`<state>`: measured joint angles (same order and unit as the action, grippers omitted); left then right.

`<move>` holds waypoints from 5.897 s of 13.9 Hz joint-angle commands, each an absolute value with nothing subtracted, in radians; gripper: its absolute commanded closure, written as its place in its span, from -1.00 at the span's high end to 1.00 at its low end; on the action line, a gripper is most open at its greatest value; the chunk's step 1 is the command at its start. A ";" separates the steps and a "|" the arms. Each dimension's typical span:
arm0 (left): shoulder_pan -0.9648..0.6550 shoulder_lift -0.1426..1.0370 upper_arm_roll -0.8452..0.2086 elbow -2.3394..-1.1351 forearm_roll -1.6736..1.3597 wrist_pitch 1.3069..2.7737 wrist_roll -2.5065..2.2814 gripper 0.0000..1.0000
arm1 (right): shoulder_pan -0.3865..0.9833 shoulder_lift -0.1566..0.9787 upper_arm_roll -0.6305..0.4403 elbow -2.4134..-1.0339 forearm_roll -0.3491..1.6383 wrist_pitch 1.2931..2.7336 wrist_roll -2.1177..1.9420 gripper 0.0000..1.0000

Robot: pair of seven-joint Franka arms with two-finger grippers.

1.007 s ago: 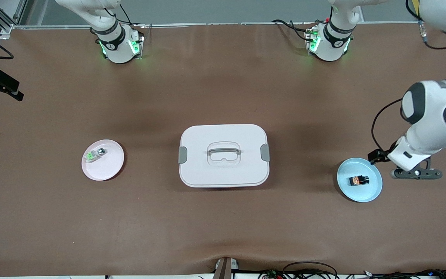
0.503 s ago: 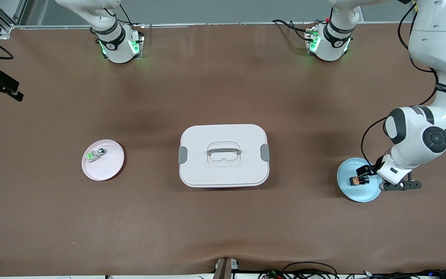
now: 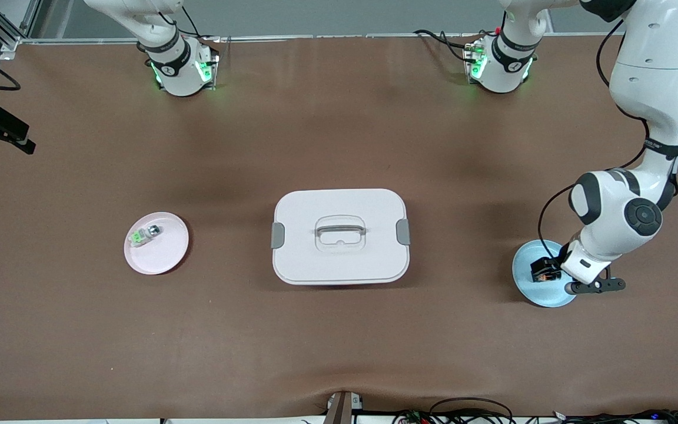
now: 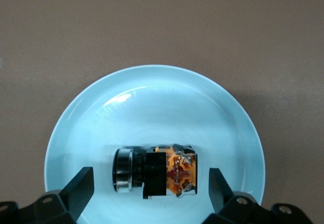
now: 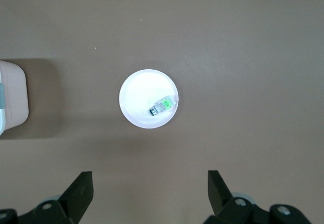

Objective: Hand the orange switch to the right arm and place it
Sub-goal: 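Grasp the orange-and-black switch with the left gripper, then lift the switch with the left gripper and carry it over the box, then hold the switch with the left gripper while the right gripper reaches it, then close the right gripper on the switch and open the left gripper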

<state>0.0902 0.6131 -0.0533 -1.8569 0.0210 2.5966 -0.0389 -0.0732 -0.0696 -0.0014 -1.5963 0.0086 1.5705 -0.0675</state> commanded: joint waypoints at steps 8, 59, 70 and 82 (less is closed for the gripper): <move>0.095 0.660 -0.055 -1.844 0.006 2.619 -0.034 -0.12 | -0.077 -0.091 -0.002 -1.621 0.000 1.568 -0.052 1.00; -0.324 0.517 -0.626 -1.336 -0.198 2.284 -2.473 -1.00 | 0.380 0.095 -0.005 -1.773 0.908 1.845 -0.023 1.00; -0.325 0.514 -0.626 -1.335 -0.198 2.284 -2.473 -1.00 | 0.403 0.173 -0.005 -1.729 0.960 1.911 -0.017 1.00; -0.328 0.523 -0.626 -1.335 -0.196 2.284 -2.470 -1.00 | 0.434 0.189 -0.005 -1.689 0.957 1.921 0.070 -1.00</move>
